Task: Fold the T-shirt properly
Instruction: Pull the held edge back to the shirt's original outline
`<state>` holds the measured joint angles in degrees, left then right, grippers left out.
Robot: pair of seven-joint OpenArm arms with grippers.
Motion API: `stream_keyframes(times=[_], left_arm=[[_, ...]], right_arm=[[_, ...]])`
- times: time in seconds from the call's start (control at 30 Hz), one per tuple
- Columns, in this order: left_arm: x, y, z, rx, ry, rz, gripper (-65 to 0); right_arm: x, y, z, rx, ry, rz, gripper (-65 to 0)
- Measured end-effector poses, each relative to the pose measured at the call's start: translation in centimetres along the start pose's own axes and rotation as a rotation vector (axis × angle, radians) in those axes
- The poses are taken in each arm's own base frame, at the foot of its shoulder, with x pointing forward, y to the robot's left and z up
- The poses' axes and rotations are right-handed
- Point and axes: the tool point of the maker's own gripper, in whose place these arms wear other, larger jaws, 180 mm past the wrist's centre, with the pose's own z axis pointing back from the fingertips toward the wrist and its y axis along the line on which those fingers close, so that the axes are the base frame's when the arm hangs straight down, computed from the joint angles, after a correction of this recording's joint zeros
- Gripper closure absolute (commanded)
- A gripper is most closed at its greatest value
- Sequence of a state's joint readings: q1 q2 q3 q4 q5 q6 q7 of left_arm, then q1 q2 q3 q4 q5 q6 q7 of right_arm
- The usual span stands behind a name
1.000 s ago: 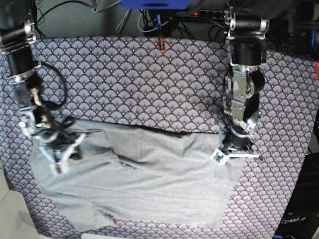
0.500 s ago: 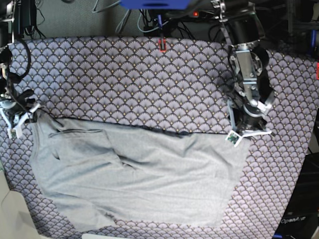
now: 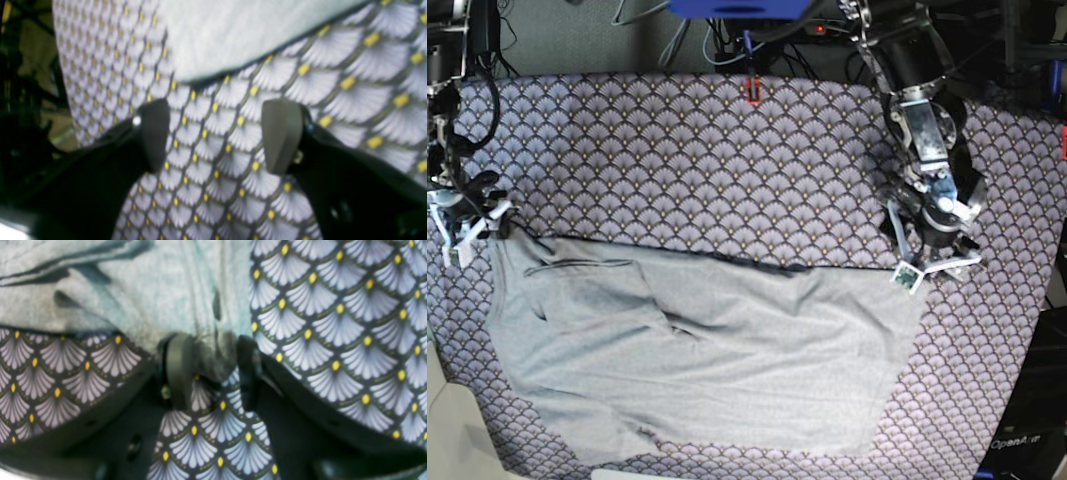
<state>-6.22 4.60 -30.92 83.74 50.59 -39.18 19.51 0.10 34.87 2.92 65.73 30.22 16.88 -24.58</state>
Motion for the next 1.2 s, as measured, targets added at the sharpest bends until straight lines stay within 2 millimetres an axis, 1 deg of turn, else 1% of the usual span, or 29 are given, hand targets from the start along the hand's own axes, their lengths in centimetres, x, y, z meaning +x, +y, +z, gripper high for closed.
stream_keyframes(times=[0.13,0.27,0.37,0.47,0.53,0.73,0.83,0.97,1.07,1.13,1.2], left_arm=[[-0.7,0.2,0.0,0.009,0.012,0.026,-42.4],[-1.7,-0.9,-0.7,-0.027,0.042,0.042,-42.4],[-1.6,-1.2,-1.1,-0.037,0.032,0.051,-42.4],[-1.1,-1.0,-1.5,-0.041,0.031,0.055,-42.4],[-0.9,-1.2,-1.5,-0.046,0.026,0.058,-42.4],[-0.2,-0.7,-1.7,-0.039,0.02,0.062,-42.4],[-0.4,-0.6,-1.7,-0.035,0.022,0.062,-42.4],[-1.2,0.4,-1.6,-0.014,0.036,0.099,-42.4],[-1.4,1.6,-1.6,0.016,0.035,0.143,-42.4],[-1.2,1.9,-1.5,0.02,0.018,0.186,-42.4],[-0.7,1.6,-1.5,0.006,-0.016,0.228,-42.4]], right_arm=[[-0.9,1.0,-0.2,0.017,-0.001,-0.018,-24.2],[-0.9,1.3,-0.3,0.021,-0.005,-0.022,-22.8],[-0.9,1.5,-0.4,0.024,-0.008,-0.026,-17.3],[-0.9,1.5,-0.4,0.024,-0.008,-0.026,-7.9],[-0.9,1.5,-0.4,0.024,-0.006,-0.027,-3.4],[-1.2,0.3,-1.1,0.012,-0.011,-0.078,-2.5],[-1.0,0.2,-1.2,0.009,-0.022,-0.082,-2.5],[-1.1,0.2,-1.1,0.008,-0.036,-0.085,-2.5],[-1.1,0.1,-1.1,0.008,-0.037,-0.085,-2.5],[-1.1,0.1,-1.1,0.008,-0.037,-0.085,-2.5],[-1.1,0.1,-1.1,0.008,-0.037,-0.085,-2.5]])
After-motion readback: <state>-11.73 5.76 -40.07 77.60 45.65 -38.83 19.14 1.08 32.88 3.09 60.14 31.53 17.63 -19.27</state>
